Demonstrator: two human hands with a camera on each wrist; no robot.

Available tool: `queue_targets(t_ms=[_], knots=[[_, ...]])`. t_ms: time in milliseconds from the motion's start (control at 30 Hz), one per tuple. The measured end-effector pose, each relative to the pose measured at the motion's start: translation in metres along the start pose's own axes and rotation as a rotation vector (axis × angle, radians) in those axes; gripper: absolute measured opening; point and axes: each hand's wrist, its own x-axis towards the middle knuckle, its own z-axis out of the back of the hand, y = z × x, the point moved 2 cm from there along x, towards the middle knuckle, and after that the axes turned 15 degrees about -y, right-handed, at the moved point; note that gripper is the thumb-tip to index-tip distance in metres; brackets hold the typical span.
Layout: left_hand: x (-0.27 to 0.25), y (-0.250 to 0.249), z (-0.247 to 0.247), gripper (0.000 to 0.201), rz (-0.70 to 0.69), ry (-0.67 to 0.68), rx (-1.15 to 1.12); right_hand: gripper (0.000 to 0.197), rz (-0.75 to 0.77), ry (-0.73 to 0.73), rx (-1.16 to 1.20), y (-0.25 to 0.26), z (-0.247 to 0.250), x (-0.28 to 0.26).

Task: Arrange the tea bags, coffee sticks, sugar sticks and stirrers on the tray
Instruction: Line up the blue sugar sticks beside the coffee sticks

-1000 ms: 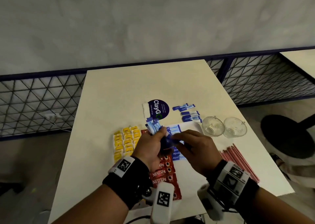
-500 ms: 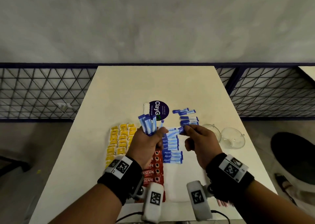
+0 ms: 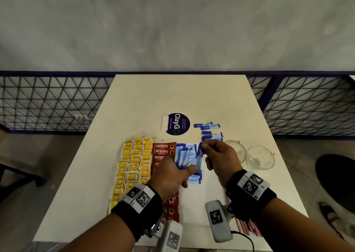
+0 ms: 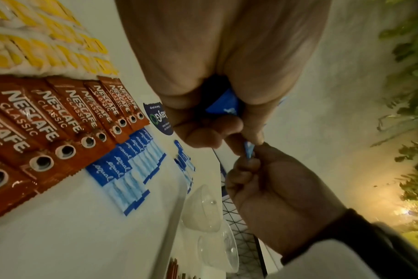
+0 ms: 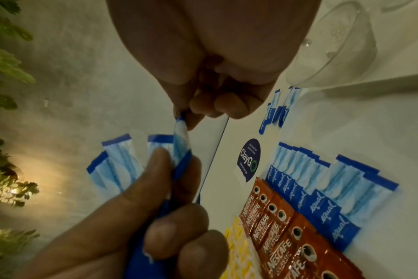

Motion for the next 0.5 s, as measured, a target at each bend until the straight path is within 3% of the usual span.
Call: queue_targets(t_ms=[133,233,367,500], knots=[[0.016,-0.001,0.015,0.022,0.074,-0.103,-0.156,0.017,0.192,0.172,-0.254,0.003,0.001,-0.003],[0.023,-0.005,0.019,0.019,-0.016,-0.034,-0.086,0.018,0.247,0.284,-0.359,0.006,0.000,-0.008],[0.025,-0.001,0.016,0.014,-0.056,0.023,-0.027,0.020,0.335,0.296,-0.465,0.009,0.001,-0.009],[0.017,-0.001,0.013,0.015,-0.067,0.065,-0.011,0.010,0.354,0.315,-0.489,0.005,0.001,-0.009]])
